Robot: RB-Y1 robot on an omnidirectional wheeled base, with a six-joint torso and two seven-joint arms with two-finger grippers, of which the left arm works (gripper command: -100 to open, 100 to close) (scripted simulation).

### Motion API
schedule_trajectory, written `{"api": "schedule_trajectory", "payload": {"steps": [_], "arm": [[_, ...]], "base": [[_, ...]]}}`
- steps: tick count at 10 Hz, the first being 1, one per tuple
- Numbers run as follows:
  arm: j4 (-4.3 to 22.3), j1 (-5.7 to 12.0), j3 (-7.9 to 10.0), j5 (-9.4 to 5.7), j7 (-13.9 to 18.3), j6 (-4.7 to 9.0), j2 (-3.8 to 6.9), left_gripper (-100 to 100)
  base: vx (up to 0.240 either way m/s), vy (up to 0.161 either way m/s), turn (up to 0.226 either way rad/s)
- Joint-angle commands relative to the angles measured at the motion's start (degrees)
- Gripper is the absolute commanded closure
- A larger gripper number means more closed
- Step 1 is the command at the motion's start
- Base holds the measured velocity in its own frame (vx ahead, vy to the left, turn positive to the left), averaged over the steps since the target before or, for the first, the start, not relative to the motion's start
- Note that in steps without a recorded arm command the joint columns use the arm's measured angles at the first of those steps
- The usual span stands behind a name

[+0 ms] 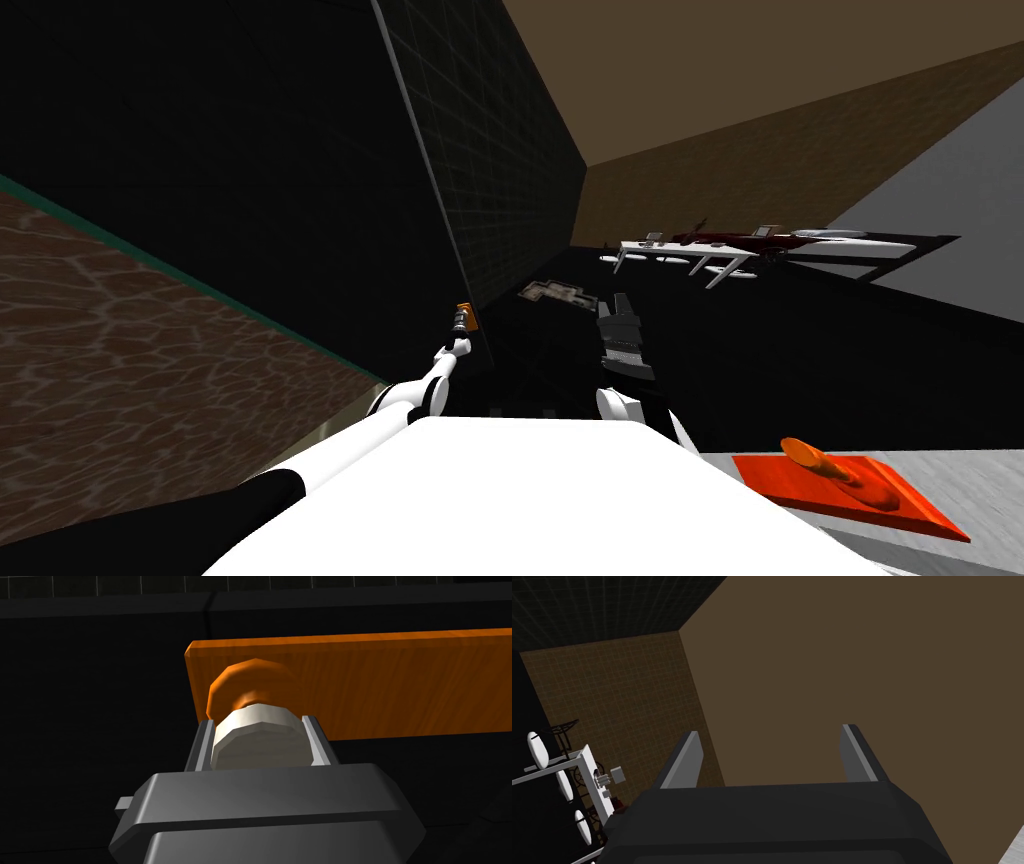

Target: Push the door open

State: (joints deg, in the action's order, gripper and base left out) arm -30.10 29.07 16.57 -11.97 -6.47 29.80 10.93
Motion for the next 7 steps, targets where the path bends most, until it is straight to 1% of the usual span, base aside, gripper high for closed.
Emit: {"api": "schedule_trajectory", "payload": {"steps": [1,7], "arm": [[-0.23,-0.24,0.76,-0.35,-0.36,0.0,0.36,100],[0.15,-0.7,3.85,-1.74,-1.71,0.29,1.89,100]], "base": [[0.183,-0.083,0.067],[0.183,-0.049,0.044]]}}
